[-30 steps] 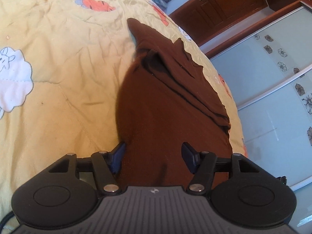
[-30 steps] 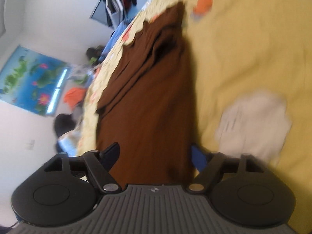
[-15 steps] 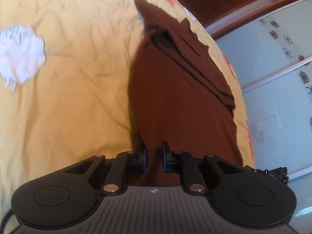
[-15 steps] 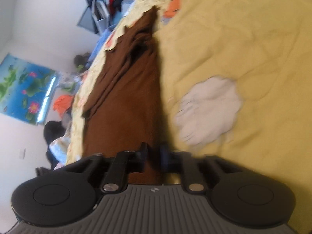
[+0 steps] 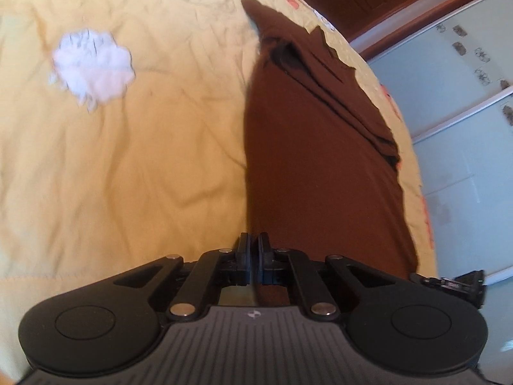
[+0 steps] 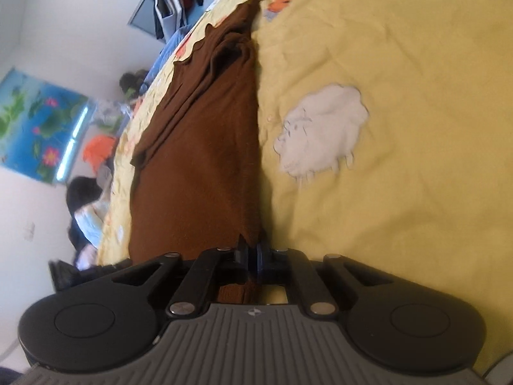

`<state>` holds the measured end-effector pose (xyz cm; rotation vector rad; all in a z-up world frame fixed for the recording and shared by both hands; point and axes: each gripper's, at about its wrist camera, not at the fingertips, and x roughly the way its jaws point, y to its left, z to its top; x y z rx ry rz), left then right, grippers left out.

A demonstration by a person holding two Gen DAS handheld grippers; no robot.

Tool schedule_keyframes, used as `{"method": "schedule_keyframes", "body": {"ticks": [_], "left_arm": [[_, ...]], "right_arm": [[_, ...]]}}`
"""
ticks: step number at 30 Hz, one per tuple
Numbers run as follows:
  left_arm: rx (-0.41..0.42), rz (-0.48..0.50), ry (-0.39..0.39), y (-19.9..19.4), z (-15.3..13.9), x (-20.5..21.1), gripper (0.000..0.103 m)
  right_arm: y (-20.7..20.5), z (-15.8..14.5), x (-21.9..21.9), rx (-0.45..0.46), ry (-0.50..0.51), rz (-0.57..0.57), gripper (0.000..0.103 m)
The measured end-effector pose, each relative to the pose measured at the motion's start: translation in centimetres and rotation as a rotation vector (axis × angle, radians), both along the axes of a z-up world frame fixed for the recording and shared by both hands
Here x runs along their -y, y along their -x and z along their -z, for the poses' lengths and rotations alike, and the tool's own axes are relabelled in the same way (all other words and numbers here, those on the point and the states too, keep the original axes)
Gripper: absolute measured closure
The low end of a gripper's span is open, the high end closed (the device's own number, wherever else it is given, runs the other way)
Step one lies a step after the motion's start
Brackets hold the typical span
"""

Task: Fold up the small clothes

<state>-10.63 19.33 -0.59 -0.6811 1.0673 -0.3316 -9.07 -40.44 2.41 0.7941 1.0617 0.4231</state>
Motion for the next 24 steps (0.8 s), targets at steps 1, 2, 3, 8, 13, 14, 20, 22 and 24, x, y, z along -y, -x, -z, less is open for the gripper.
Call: {"method": "schedule_keyframes", "body": {"ticks": [1,2,3,8,13,14,20,22,24], "left_arm": [[-0.015,0.029,0.025,0.2,0.1,0.4,0.09],[-0.028,0.054,0.048,0.4,0.3,0.9,0.084],[-0.015,0.064,0.074,0.7,0.4,1.3,0.071],[0.041,0.066,0.136,1.5,0.1,2.7,0.03],[-0.004,0.079,0.013,1.7,0.2,3.3,0.095],[0.003,0.075,0.003,2.0,0.0,2.9,0.095],[0.025,0.097,-0.057,2.9,-0.3,1.5,0.092],[0.028,0.124,-0.067,2.3,-1.3,1.2,0.085],[0.065,0.115,-0.13,1.2,-3.2,0.8,0.078]], "right_arm": [[0.2,0.0,-0.3,-0.002,-0.019,-0.002,0.079],[0.6,0.0,-0.7,0.001,-0.049,-0.012,0.056],[1.0,-0.2,-1.1,0.016,-0.087,-0.031,0.032],[2.0,-0.5,-3.9,0.028,-0.119,-0.11,0.026],[2.0,0.0,-5.2,-0.018,-0.003,-0.151,0.09],[2.5,-0.2,-4.9,-0.006,-0.004,-0.154,0.09],[4.6,0.4,-1.9,0.005,-0.005,-0.099,0.098],[4.3,0.5,-2.2,0.005,-0.01,-0.101,0.095],[3.4,-0.3,-2.6,0.006,0.01,-0.114,0.071]]}}
